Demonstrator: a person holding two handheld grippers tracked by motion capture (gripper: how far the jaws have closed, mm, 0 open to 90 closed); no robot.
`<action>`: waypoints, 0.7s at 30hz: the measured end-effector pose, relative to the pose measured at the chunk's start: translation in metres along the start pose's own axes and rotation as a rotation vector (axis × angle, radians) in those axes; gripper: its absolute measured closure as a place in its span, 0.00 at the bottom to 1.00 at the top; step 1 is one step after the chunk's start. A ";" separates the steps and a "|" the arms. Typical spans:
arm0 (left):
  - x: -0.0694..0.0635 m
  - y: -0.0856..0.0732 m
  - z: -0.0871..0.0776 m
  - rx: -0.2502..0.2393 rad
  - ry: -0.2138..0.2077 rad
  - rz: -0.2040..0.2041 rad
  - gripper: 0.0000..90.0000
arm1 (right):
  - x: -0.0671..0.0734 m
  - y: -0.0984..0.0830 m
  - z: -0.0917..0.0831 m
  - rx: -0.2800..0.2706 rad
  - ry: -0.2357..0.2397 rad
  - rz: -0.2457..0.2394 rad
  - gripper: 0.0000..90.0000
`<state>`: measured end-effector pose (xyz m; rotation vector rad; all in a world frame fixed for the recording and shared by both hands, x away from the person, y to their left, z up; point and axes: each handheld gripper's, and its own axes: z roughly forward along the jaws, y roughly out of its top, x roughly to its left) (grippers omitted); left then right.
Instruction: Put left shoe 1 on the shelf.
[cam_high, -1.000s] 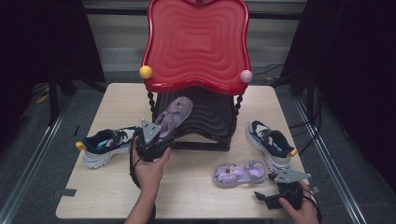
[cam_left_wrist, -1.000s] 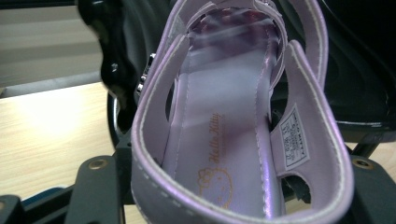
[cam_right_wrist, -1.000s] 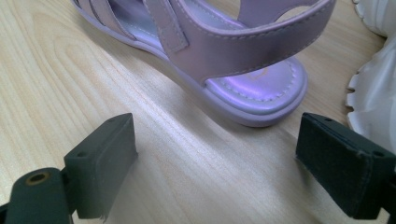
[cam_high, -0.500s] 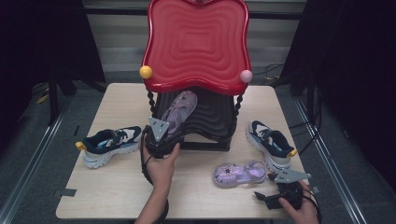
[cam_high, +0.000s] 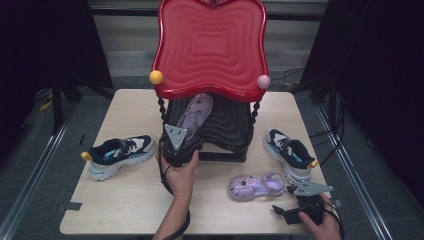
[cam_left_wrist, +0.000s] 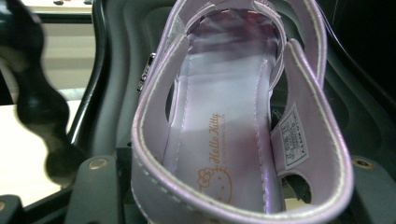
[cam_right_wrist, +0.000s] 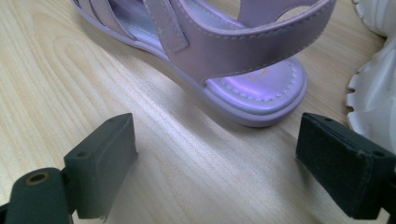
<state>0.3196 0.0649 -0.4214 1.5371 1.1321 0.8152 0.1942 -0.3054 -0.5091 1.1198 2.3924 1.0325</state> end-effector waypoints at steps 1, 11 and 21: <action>-0.001 0.000 0.001 -0.001 0.004 -0.003 0.40 | 0.000 0.000 0.000 0.000 0.000 0.000 0.13; -0.006 -0.001 0.013 -0.018 0.045 -0.050 0.40 | 0.000 0.000 0.000 0.000 0.000 -0.001 0.13; -0.016 0.004 0.025 -0.033 0.107 -0.051 0.40 | 0.000 0.000 0.000 -0.001 0.001 -0.001 0.13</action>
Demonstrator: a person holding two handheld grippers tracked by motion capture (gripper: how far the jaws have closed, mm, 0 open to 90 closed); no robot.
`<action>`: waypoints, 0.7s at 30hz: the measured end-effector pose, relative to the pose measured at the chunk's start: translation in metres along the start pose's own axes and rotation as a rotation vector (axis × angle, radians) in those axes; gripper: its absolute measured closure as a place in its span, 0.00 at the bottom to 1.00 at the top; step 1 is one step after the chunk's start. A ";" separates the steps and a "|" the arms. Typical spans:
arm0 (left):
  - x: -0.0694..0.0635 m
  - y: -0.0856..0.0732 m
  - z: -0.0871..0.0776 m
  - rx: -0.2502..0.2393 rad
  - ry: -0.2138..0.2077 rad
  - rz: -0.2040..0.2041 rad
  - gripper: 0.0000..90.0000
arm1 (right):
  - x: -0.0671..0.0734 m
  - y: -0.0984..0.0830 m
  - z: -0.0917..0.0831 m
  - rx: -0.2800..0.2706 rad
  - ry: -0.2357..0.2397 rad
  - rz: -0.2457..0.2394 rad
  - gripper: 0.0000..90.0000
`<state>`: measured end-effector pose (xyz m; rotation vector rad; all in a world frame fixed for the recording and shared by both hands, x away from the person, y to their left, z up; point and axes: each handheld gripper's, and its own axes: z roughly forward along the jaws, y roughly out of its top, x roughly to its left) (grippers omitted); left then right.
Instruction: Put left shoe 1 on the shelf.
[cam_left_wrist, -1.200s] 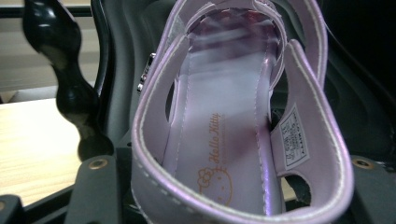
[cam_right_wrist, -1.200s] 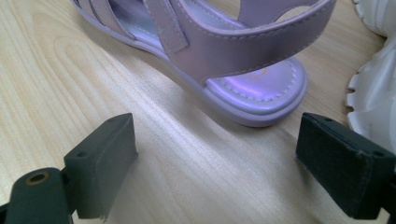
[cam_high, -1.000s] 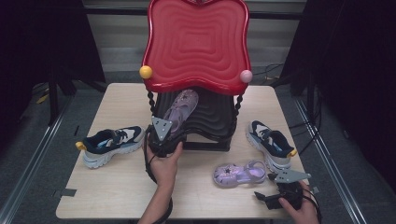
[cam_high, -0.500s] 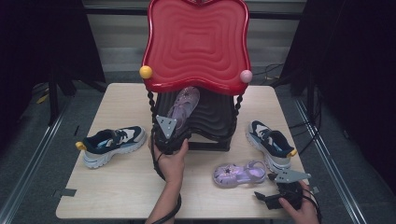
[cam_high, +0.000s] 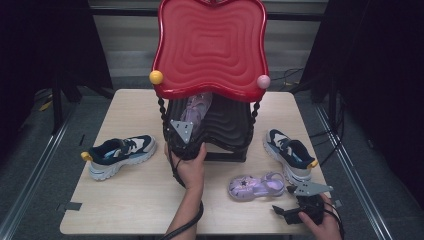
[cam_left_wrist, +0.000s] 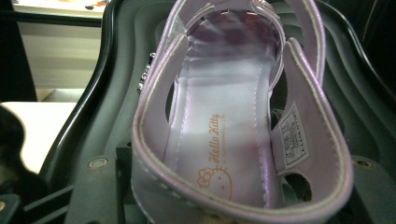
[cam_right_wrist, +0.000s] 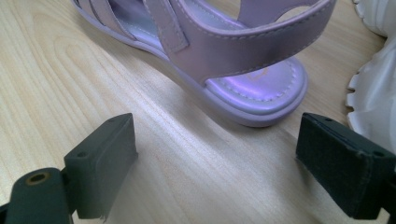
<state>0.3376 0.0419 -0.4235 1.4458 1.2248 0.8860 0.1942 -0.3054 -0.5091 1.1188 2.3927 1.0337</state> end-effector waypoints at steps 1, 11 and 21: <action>-0.001 0.000 0.001 -0.002 -0.004 0.001 0.40 | 0.000 0.000 0.000 0.000 0.000 0.000 0.13; -0.005 0.001 0.012 -0.015 0.042 -0.027 0.40 | 0.000 0.000 0.000 0.000 0.000 0.000 0.13; -0.009 0.006 0.020 -0.032 0.073 -0.043 0.40 | 0.000 0.000 0.000 0.000 0.000 0.000 0.13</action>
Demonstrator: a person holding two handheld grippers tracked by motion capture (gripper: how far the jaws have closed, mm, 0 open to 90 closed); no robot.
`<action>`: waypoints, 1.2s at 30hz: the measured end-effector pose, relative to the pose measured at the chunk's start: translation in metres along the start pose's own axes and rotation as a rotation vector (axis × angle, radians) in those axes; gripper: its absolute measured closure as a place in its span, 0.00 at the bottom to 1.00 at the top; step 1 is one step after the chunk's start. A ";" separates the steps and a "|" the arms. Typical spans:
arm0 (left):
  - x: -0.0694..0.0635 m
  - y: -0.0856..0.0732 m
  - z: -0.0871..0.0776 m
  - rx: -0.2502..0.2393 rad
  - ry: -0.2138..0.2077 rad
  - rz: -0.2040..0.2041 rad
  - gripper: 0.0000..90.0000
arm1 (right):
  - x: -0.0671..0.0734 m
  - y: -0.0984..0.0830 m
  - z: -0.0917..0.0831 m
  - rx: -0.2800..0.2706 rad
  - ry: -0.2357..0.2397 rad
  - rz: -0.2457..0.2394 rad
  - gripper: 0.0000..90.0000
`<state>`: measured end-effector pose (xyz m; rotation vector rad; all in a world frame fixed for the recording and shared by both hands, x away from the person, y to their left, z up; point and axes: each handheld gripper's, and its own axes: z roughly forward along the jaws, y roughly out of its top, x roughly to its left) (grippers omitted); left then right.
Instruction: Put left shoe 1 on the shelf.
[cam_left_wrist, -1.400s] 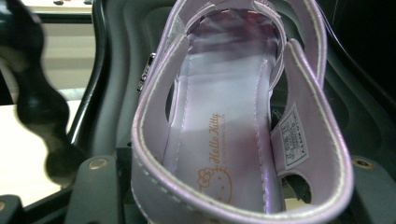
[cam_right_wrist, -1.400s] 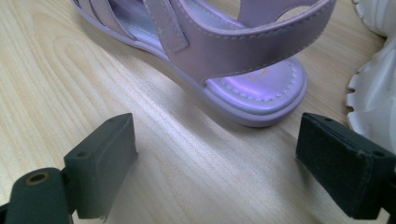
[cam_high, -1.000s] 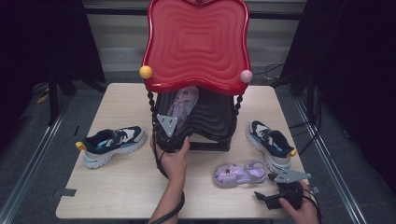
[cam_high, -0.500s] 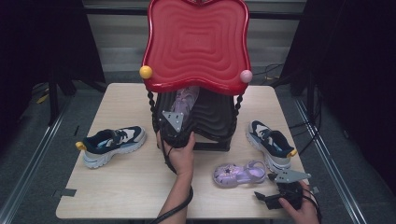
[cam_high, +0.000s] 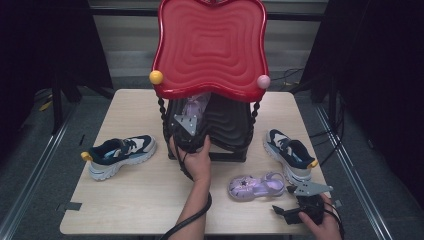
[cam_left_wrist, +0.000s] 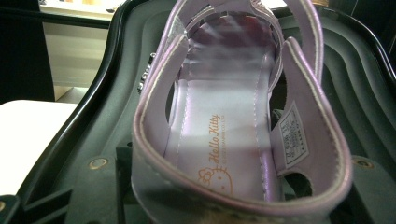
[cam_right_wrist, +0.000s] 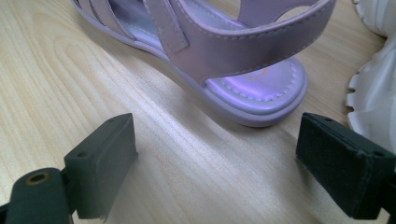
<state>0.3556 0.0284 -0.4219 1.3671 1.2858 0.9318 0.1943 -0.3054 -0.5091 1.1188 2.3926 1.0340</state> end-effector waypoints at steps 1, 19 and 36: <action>-0.001 0.000 0.000 0.001 0.006 0.003 0.40 | 0.000 0.000 0.000 0.000 0.000 0.000 0.13; -0.010 -0.001 0.014 -0.010 0.052 -0.023 0.40 | 0.000 0.000 0.000 0.000 -0.001 -0.001 0.13; -0.018 -0.008 0.013 0.046 0.015 0.041 0.34 | 0.000 0.000 0.000 0.000 -0.001 -0.001 0.13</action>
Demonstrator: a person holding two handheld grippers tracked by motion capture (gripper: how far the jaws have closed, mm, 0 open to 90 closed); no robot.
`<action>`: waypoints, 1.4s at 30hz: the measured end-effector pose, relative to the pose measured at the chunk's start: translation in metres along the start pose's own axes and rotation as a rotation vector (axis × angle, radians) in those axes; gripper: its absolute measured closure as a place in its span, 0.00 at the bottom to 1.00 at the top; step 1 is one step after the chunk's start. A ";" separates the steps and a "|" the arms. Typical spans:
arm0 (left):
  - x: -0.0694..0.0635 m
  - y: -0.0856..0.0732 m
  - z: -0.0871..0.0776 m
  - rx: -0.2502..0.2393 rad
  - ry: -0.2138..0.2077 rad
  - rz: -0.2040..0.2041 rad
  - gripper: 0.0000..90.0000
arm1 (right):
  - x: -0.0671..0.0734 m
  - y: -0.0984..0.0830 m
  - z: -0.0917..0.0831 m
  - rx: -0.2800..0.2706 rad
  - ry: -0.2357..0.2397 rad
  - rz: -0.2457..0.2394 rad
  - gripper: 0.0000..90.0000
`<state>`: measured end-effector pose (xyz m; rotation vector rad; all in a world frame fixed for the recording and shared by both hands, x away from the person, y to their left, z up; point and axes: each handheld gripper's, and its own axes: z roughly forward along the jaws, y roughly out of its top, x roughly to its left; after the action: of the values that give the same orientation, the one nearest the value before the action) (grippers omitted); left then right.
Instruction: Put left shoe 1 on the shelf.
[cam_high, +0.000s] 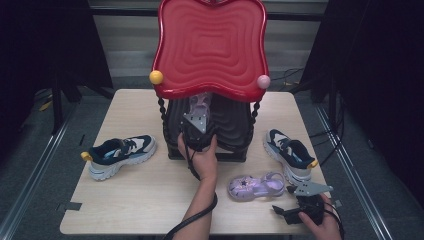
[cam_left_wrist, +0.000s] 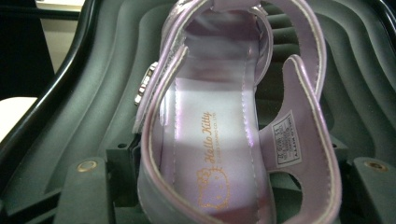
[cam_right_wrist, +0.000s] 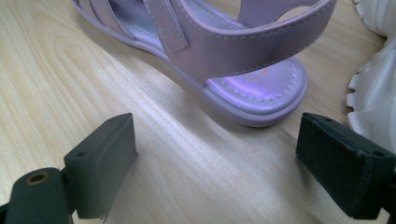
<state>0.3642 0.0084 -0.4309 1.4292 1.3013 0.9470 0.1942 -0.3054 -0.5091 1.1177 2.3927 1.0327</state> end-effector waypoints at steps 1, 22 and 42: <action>0.000 0.000 0.000 0.003 -0.005 0.006 0.34 | 0.000 0.000 0.000 0.000 0.000 0.001 0.13; 0.004 0.002 -0.003 0.049 -0.058 0.071 0.29 | 0.000 0.000 0.000 0.000 0.000 0.001 0.13; 0.023 0.010 -0.017 0.163 -0.175 0.128 0.24 | 0.000 0.000 0.000 0.000 0.000 0.000 0.13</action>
<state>0.3536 0.0337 -0.4186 1.6988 1.1901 0.7927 0.1942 -0.3054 -0.5091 1.1176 2.3928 1.0328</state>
